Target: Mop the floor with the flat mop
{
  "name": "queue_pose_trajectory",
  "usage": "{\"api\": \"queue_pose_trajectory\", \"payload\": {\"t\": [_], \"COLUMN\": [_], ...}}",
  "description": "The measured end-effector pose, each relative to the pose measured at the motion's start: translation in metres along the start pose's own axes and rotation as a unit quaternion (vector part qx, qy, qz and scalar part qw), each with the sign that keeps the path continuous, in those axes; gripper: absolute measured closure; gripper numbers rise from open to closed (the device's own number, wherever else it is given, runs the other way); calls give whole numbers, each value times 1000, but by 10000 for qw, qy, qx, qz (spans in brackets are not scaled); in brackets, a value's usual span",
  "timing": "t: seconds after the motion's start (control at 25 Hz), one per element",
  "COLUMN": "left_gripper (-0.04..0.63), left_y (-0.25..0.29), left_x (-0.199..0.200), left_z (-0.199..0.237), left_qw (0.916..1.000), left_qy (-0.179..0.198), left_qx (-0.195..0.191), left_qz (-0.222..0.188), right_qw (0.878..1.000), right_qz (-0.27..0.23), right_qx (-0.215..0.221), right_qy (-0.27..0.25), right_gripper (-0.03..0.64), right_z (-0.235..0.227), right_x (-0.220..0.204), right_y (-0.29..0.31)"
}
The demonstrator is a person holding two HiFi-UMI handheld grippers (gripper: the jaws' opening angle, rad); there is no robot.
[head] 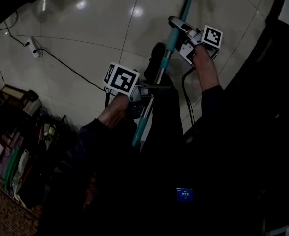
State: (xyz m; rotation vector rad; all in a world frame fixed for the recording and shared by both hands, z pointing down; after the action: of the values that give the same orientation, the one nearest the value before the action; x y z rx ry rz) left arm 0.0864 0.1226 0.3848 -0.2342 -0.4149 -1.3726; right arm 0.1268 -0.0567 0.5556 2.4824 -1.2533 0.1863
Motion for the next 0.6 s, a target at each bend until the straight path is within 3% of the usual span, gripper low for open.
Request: {"api": "queue_pose_trajectory", "payload": {"t": [0.16,0.48,0.6], "left_gripper": [517,517,515], "left_y": [0,4,-1], "left_x": [-2,3,-31], "left_z": [7,-4,-4], "left_qw": [9998,9999,9998], "left_qy": [74,-58,-25], "left_qx": [118,-36,-37], "left_qz": [148,101,209], "right_qw": [9998,10000,9999], "right_qz": [159,89,128], "right_qx": [20,5,-10], "right_qy": [-112,-26,-79], "right_gripper": [433,431,431], "right_z": [0,6,10], "right_x": [0,3,-29], "right_y": [1,4,-4]}}
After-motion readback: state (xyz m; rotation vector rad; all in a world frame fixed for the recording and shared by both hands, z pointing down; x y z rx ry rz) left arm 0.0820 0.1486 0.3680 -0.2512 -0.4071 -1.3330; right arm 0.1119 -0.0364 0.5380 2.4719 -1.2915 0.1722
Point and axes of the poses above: the fingertips, and each gripper's own axes: y forward along the fingers, z to its left, x out of its top, the point moved 2 cm from there along -y, backward along the fingers, and after that the axes turned 1 degree about x, right-handed, at the moved point
